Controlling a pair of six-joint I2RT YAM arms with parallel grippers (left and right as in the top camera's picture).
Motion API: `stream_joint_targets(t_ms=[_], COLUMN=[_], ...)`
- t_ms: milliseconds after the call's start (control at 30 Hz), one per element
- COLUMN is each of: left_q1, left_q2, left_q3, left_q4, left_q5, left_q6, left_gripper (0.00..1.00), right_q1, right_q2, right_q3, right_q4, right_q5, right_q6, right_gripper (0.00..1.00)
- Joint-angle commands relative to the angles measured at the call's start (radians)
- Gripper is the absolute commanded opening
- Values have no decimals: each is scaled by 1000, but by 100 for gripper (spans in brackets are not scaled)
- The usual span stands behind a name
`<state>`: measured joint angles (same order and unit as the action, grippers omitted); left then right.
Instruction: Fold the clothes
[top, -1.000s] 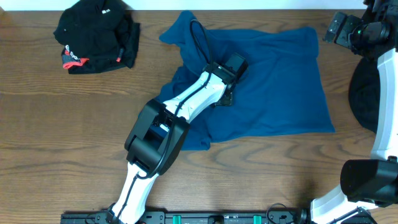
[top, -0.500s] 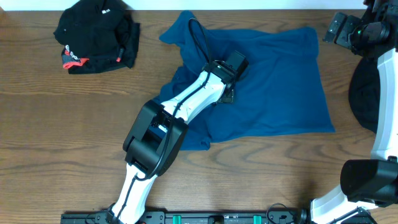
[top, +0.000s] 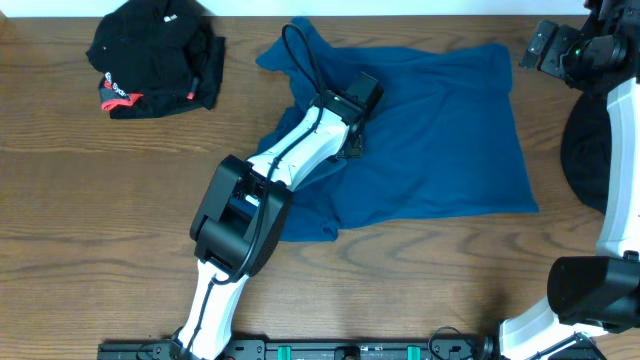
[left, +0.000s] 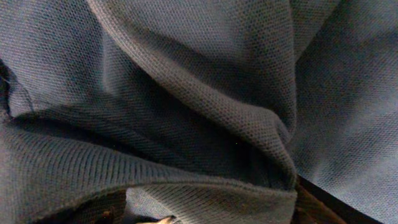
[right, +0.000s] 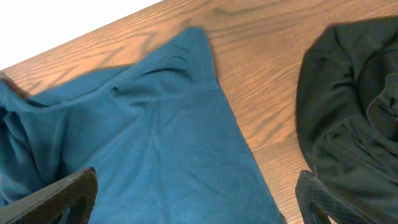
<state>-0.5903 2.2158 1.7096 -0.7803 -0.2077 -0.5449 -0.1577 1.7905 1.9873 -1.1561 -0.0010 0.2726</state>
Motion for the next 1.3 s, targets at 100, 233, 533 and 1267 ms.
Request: stream_joint_targets(t_ms=[100,233,533,1267], left_q1=[3,3,3,390], left_q2=[-29,-29,-40,-151], left_q3=[-2,-3,6,19], left_q4=[-3,-3,-23,108], left_q5=[18,17,-46,-257], left_q6=[-6,-6,66,348], left_gripper=[72,59,9,6], right_q1=[-5,-5,-5,2], right_q2=[-23,-23,-23,-23], right_q3=[0,0,0,0], right_q4=[-4,-4,-4,-49], right_q5=[11,11,11,-15], right_q6=[-20,-20,-19,-19], right_gripper=[99,99,99,99])
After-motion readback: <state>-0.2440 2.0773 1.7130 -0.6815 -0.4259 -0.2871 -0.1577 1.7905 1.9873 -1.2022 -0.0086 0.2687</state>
